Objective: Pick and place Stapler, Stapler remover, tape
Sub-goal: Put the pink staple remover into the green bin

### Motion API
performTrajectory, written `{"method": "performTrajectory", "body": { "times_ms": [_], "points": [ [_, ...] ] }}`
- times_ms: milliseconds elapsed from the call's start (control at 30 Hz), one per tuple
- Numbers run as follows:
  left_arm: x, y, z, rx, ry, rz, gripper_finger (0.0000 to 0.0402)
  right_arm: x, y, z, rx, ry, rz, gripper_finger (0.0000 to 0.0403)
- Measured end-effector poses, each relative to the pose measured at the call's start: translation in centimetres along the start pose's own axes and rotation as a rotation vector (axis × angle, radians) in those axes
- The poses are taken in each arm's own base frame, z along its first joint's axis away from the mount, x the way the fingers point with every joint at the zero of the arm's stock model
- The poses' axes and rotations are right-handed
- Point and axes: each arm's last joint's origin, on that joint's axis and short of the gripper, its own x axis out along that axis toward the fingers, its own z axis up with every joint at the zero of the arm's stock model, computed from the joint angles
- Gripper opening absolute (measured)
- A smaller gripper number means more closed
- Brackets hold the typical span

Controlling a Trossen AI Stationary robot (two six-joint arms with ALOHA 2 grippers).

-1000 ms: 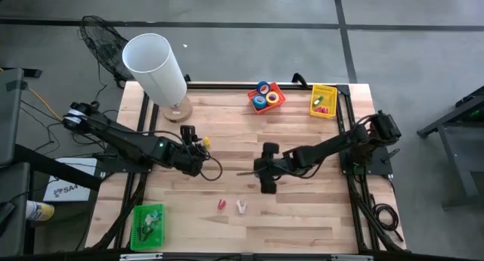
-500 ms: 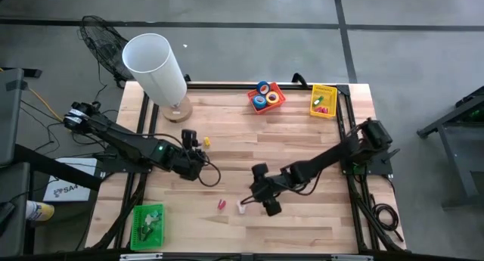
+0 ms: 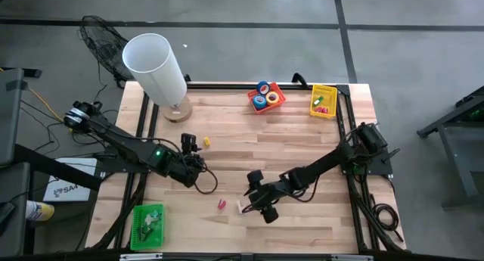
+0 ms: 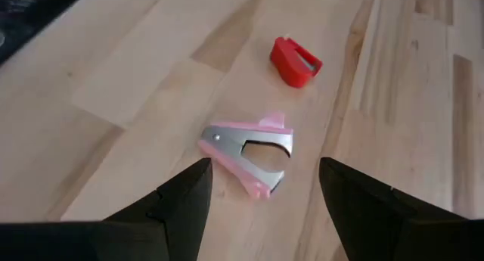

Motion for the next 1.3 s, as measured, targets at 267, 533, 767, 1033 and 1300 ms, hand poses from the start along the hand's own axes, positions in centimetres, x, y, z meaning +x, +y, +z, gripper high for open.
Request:
{"method": "performTrajectory", "body": {
  "times_ms": [267,533,767,1033,1300],
  "points": [
    [0.0,0.0,-0.1,-0.01,0.004,0.001,0.0217,1.8,0.2,-1.2,-0.026,0.019,-0.021,0.0236],
    [0.0,0.0,-0.1,-0.011,0.003,0.0,0.0217,1.9,0.2,-1.0,-0.034,-0.012,-0.009,0.0236],
    [0.0,0.0,0.0,-0.012,0.002,0.0,0.0217,2.9,0.4,-1.7,-0.042,-0.008,-0.002,0.0236],
    [0.0,0.0,0.0,-0.012,0.002,0.0,0.0217,3.5,0.3,-2.0,-0.04,-0.022,-0.004,0.0236],
    [0.0,0.0,-0.1,-0.011,0.003,0.0,0.0217,3.5,0.3,-2.0,-0.039,-0.025,0.025,0.0195]
  ]
}}
